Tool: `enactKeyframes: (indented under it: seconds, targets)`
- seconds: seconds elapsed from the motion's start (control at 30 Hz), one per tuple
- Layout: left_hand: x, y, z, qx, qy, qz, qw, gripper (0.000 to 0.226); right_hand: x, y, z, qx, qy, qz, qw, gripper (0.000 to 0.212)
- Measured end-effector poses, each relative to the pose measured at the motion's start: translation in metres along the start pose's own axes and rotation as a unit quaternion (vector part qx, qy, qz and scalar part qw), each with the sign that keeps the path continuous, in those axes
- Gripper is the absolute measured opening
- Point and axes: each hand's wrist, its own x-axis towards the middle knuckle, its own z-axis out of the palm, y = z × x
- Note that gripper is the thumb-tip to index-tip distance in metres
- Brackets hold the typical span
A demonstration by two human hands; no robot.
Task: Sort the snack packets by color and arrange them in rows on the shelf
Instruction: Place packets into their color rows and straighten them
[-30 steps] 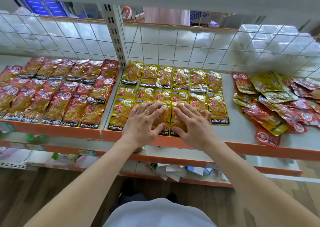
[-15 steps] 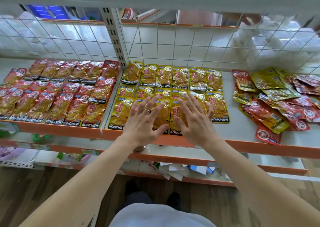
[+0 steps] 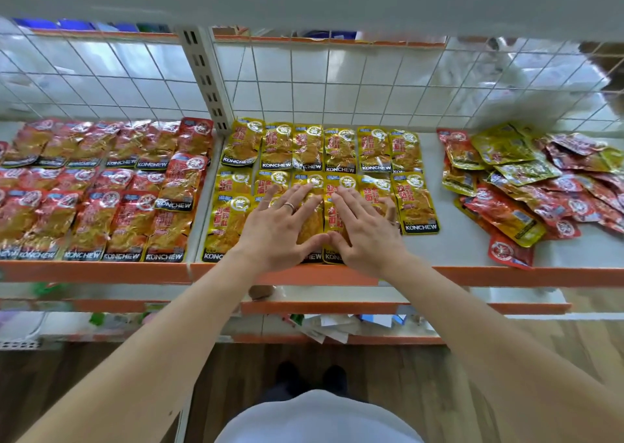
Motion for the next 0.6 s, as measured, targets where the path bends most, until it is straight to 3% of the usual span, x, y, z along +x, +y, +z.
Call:
enactKeyframes:
  seconds: [0.6]
  targets:
    - [-0.0041,0.0032,0.0044,0.006,0.050,0.007,0.999,0.086,-0.0051,-0.0029,-0.0010,-0.016,0.023,0.000,1.000,0.077]
